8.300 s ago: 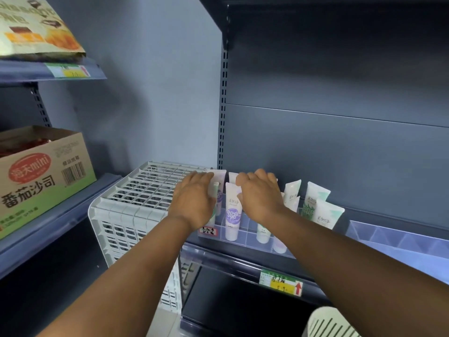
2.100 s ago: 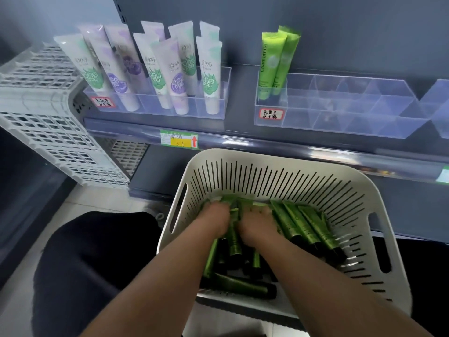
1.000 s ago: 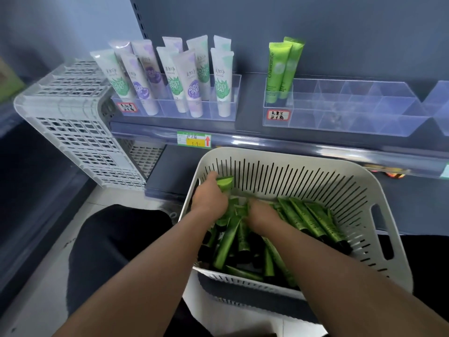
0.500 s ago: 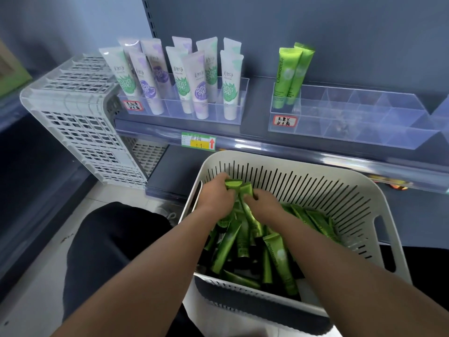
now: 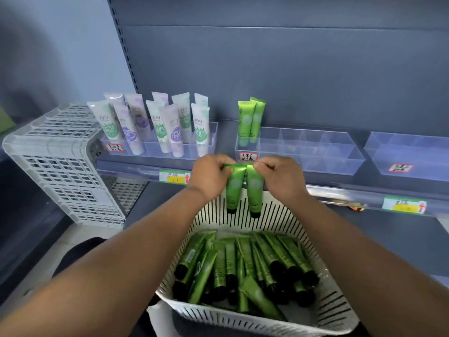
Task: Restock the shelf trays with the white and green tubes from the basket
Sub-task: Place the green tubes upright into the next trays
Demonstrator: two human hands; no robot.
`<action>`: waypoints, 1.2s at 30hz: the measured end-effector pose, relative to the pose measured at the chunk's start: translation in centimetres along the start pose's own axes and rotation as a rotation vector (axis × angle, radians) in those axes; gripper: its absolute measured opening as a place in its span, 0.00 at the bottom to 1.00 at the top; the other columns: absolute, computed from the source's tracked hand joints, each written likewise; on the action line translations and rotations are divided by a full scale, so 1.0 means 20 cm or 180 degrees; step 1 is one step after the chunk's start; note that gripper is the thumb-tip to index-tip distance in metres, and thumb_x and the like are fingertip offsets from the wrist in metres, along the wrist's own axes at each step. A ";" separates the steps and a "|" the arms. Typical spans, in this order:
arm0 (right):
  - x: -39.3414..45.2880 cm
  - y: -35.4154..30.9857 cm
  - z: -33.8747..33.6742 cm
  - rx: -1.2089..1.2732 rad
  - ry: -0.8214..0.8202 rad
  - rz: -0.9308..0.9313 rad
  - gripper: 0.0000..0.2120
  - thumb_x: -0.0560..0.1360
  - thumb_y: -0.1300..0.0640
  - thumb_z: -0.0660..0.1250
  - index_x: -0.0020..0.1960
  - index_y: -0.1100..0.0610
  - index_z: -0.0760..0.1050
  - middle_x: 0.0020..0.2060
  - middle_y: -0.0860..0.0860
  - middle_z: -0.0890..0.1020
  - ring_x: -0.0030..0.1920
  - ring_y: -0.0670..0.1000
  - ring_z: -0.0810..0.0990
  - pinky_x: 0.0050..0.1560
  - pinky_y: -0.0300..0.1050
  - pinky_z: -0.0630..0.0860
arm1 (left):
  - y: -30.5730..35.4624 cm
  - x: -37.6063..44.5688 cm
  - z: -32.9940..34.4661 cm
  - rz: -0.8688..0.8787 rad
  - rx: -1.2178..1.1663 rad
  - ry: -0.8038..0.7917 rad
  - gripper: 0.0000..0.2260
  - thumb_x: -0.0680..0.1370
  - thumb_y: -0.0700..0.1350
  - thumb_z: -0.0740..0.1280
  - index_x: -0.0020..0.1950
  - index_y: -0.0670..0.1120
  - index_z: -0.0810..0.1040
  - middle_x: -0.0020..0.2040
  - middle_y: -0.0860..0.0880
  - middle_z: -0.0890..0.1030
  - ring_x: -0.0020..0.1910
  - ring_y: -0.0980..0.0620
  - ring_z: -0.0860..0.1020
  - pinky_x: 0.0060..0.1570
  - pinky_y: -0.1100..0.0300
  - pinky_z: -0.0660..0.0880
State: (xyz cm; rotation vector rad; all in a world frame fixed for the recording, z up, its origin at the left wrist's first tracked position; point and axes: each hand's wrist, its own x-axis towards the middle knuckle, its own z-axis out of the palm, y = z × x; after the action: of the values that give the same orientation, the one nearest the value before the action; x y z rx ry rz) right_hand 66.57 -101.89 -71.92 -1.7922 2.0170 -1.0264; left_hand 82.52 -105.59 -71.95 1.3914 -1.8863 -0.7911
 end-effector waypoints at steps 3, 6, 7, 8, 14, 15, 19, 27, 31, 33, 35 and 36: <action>0.11 -0.08 -0.13 0.0061 0.0348 0.0122 0.11 0.76 0.52 0.65 0.47 0.57 0.84 0.43 0.54 0.85 0.48 0.53 0.81 0.45 0.43 0.72 | 0.11 0.10 -0.05 0.0166 -0.0061 0.0183 0.08 0.76 0.36 0.67 0.50 0.43 0.84 0.47 0.46 0.85 0.42 0.55 0.78 0.47 0.70 0.72; 0.24 -0.13 -0.23 0.0186 0.0552 0.0130 0.10 0.75 0.52 0.65 0.47 0.56 0.84 0.43 0.53 0.85 0.45 0.50 0.81 0.41 0.42 0.70 | 0.21 0.22 -0.11 0.0340 -0.0060 0.0367 0.07 0.75 0.36 0.69 0.50 0.42 0.84 0.47 0.46 0.85 0.43 0.56 0.78 0.46 0.75 0.71; 0.29 -0.15 -0.25 0.0211 0.0632 0.0083 0.10 0.75 0.53 0.66 0.47 0.54 0.84 0.43 0.52 0.85 0.44 0.48 0.80 0.40 0.40 0.68 | 0.25 0.26 -0.13 0.0396 -0.0067 0.0446 0.07 0.75 0.37 0.69 0.50 0.43 0.84 0.47 0.46 0.85 0.44 0.54 0.80 0.50 0.71 0.74; 0.33 -0.17 -0.28 0.0207 0.0696 -0.0001 0.09 0.75 0.53 0.65 0.47 0.54 0.84 0.44 0.53 0.85 0.44 0.47 0.80 0.40 0.39 0.68 | 0.28 0.30 -0.14 0.0440 -0.0069 0.0522 0.07 0.74 0.37 0.69 0.50 0.43 0.84 0.47 0.46 0.85 0.45 0.51 0.81 0.54 0.65 0.75; 0.52 -0.23 -0.34 0.0056 0.0922 -0.0210 0.09 0.77 0.56 0.64 0.47 0.56 0.84 0.43 0.55 0.85 0.46 0.54 0.82 0.44 0.42 0.71 | 0.42 0.48 -0.19 0.0577 -0.0020 0.0652 0.06 0.75 0.38 0.68 0.46 0.46 0.85 0.43 0.48 0.85 0.40 0.52 0.79 0.47 0.64 0.75; 0.55 -0.22 -0.33 0.0022 0.0897 -0.0198 0.09 0.77 0.55 0.65 0.47 0.56 0.84 0.44 0.54 0.85 0.47 0.54 0.82 0.46 0.43 0.73 | 0.42 0.50 -0.18 0.0570 -0.0003 0.0641 0.06 0.75 0.38 0.68 0.46 0.46 0.85 0.43 0.47 0.85 0.40 0.51 0.79 0.48 0.63 0.75; 0.63 -0.17 -0.27 -0.0107 0.0680 -0.0152 0.09 0.77 0.55 0.64 0.47 0.55 0.83 0.45 0.54 0.85 0.48 0.56 0.82 0.49 0.46 0.75 | 0.37 0.55 -0.11 0.0424 0.0042 0.0524 0.07 0.75 0.38 0.68 0.50 0.45 0.85 0.46 0.46 0.85 0.46 0.49 0.82 0.52 0.62 0.76; 0.66 -0.05 -0.12 -0.0340 0.0110 -0.0087 0.10 0.78 0.57 0.63 0.49 0.57 0.83 0.48 0.54 0.85 0.51 0.56 0.81 0.53 0.45 0.75 | 0.21 0.59 0.00 0.0198 0.0175 0.0346 0.08 0.76 0.38 0.68 0.53 0.44 0.84 0.50 0.45 0.85 0.50 0.46 0.81 0.55 0.61 0.75; 0.68 -0.04 -0.11 -0.0404 0.0083 -0.0088 0.11 0.79 0.57 0.62 0.49 0.57 0.83 0.48 0.55 0.85 0.50 0.56 0.81 0.52 0.46 0.76 | 0.19 0.62 0.01 0.0163 0.0149 0.0347 0.08 0.76 0.38 0.68 0.53 0.45 0.84 0.50 0.45 0.85 0.50 0.46 0.81 0.56 0.59 0.76; 0.68 -0.05 -0.11 -0.0497 0.0060 -0.0076 0.11 0.79 0.57 0.61 0.50 0.57 0.82 0.49 0.55 0.84 0.51 0.57 0.80 0.52 0.46 0.76 | 0.19 0.62 0.01 0.0155 0.0183 0.0327 0.09 0.76 0.39 0.68 0.54 0.45 0.84 0.51 0.45 0.84 0.51 0.46 0.81 0.57 0.58 0.76; 0.67 -0.06 -0.12 -0.0492 0.0030 -0.0043 0.11 0.80 0.56 0.60 0.53 0.57 0.81 0.50 0.55 0.84 0.52 0.58 0.80 0.53 0.46 0.75 | 0.20 0.62 0.01 0.0159 0.0252 0.0275 0.11 0.76 0.39 0.68 0.58 0.46 0.82 0.54 0.45 0.84 0.53 0.46 0.81 0.59 0.57 0.75; 0.66 -0.07 -0.12 -0.0458 0.0014 -0.0012 0.11 0.79 0.56 0.61 0.56 0.57 0.80 0.52 0.56 0.83 0.54 0.58 0.79 0.54 0.46 0.74 | 0.20 0.61 0.01 0.0183 0.0297 0.0247 0.13 0.76 0.40 0.68 0.60 0.46 0.81 0.57 0.45 0.83 0.54 0.46 0.80 0.61 0.57 0.74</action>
State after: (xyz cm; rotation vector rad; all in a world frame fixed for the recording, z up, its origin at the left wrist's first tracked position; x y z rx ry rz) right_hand 63.39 -113.48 -66.00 -1.8656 2.1404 -0.9075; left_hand 77.39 -116.25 -67.08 1.3971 -1.9154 -0.6196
